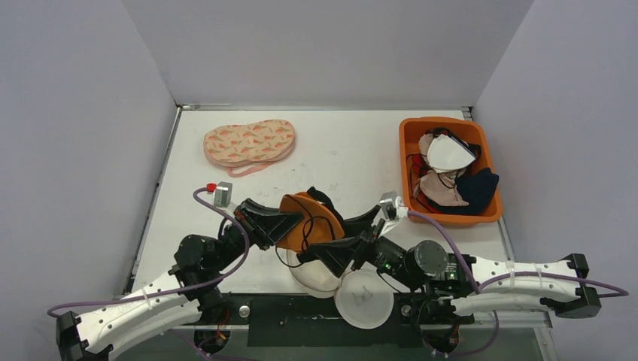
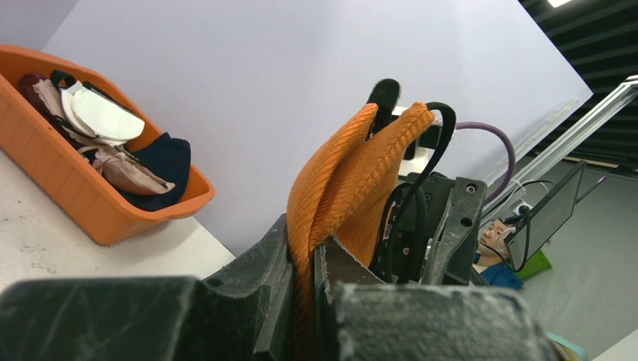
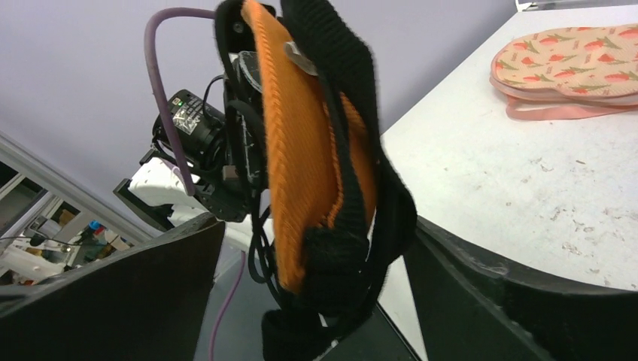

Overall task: Unzip the laundry bag and remove the bra
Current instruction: Pick up the bra from the laundry bag.

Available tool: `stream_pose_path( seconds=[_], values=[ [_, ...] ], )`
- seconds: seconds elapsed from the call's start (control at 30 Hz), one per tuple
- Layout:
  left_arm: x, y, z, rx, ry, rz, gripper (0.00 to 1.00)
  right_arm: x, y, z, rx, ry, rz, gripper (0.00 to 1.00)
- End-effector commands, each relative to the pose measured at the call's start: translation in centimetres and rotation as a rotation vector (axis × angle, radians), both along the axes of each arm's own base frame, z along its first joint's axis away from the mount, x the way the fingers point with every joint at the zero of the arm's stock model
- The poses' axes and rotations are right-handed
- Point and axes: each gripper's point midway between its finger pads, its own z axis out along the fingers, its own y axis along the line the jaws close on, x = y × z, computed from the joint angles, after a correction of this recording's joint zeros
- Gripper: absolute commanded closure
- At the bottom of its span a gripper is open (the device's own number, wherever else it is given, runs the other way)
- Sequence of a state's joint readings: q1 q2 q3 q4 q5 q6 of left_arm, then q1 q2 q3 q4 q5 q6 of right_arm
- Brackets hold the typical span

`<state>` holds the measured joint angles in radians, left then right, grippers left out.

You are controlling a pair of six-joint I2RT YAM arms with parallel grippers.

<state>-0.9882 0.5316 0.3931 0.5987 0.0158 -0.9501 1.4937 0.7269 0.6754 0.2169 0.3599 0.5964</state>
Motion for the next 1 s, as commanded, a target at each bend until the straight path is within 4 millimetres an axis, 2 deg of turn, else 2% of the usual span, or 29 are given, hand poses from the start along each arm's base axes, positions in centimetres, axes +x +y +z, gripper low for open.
stream_pose_path(
  seconds=[0.0,0.13,0.23,0.3,0.33,0.43,0.47,0.5,0.63,0.73,0.83,0.9,0.97],
  values=[
    [-0.5,0.4,2.2,-0.065,-0.039,-0.018,1.00,-0.2,0.5,3.8,0.097,-0.019,0.012,0.17],
    [-0.4,0.3,2.0,-0.061,-0.036,-0.017,1.00,-0.4,1.4,4.0,0.098,-0.023,0.032,0.50],
    [-0.3,0.3,1.8,-0.051,-0.027,-0.010,0.99,-0.1,1.2,4.1,0.098,-0.023,0.016,0.75],
    [-0.1,0.5,1.3,-0.033,-0.007,0.006,0.86,0.3,0.5,4.3,0.102,-0.022,-0.013,0.89],
    [0.5,0.8,0.8,-0.023,0.017,0.037,0.75,0.6,0.0,4.4,0.098,-0.024,-0.031,0.94],
    [0.9,1.7,0.2,-0.015,0.049,0.085,0.29,1.7,-1.9,5.4,0.070,-0.036,-0.105,0.95],
    [1.1,2.2,0.0,-0.012,0.062,0.105,0.18,2.2,-2.6,5.7,0.048,-0.045,-0.140,0.95],
    [1.1,2.8,0.1,-0.012,0.066,0.124,0.12,3.1,-3.7,6.0,0.025,-0.054,-0.201,0.95],
    [2.3,4.7,-1.9,0.054,0.136,0.233,0.02,6.6,-8.2,6.7,-0.114,-0.067,-0.468,0.95],
    [3.4,6.2,-4.7,0.116,0.233,0.331,0.04,9.1,-12.4,6.7,-0.229,-0.078,-0.721,0.95],
    [4.2,7.1,-7.3,0.155,0.304,0.391,0.04,10.5,-16.1,7.2,-0.290,-0.061,-0.919,0.95],
    [4.5,7.1,-8.6,0.159,0.334,0.404,0.03,11.0,-17.0,8.1,-0.273,-0.054,-0.956,0.95],
    [4.7,6.6,-9.2,0.140,0.345,0.391,0.02,11.5,-16.7,9.1,-0.276,-0.060,-0.960,0.95]
  ],
)
